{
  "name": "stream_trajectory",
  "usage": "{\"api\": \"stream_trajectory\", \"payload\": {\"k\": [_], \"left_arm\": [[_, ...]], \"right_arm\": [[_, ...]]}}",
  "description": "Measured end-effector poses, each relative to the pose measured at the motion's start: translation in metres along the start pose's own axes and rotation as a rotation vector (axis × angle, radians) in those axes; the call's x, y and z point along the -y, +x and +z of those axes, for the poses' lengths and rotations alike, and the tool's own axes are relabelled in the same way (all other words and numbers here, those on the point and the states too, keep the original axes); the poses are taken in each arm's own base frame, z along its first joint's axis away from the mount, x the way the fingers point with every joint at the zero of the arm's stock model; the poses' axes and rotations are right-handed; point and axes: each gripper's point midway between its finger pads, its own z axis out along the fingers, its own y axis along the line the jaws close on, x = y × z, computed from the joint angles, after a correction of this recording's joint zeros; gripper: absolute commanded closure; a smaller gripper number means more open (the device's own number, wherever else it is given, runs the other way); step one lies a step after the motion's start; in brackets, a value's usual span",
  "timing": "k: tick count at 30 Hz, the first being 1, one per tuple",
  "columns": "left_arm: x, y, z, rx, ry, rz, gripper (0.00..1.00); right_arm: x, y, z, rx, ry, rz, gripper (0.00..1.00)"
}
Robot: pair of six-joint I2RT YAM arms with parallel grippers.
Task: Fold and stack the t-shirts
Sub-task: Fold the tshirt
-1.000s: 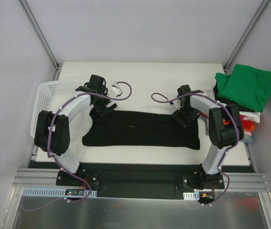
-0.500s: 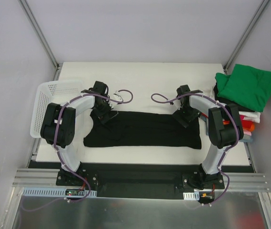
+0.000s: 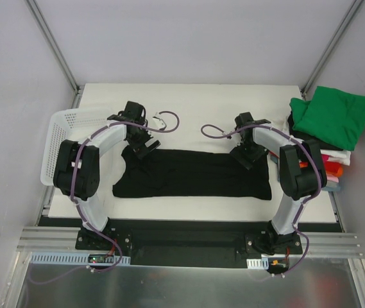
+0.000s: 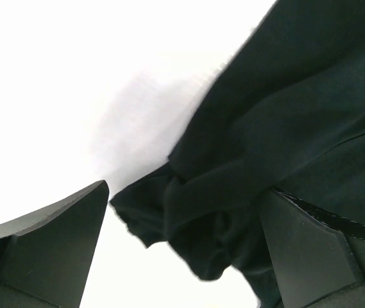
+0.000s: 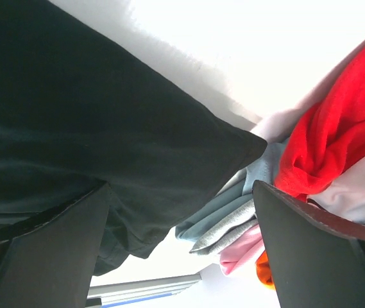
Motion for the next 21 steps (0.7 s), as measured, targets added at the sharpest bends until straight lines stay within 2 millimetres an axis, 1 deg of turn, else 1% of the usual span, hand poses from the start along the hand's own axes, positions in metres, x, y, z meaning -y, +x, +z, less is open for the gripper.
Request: {"api": "stream_trajectory", "payload": {"k": [9, 13, 16, 19, 21], "left_arm": [[-0.013, -0.022, -0.041, 0.083, -0.099, 0.023, 0.0], [-0.014, -0.029, -0.062, 0.128, -0.137, 0.029, 0.01], [-0.008, -0.034, -0.078, 0.163, -0.159, 0.041, 0.01], [0.007, -0.038, -0.092, 0.197, -0.166, 0.066, 0.01], [0.018, -0.038, -0.096, 0.205, -0.158, 0.079, 0.01]], "right_arm": [[-0.001, -0.001, -0.005, -0.001, 0.012, -0.012, 0.04], [0.001, -0.002, -0.013, 0.019, 0.024, -0.003, 0.04], [0.003, -0.003, -0.023, 0.041, 0.034, 0.005, 0.04], [0.0, -0.002, -0.033, 0.06, 0.022, 0.006, 0.04], [-0.003, -0.002, -0.037, 0.068, -0.002, 0.004, 0.04]]}}
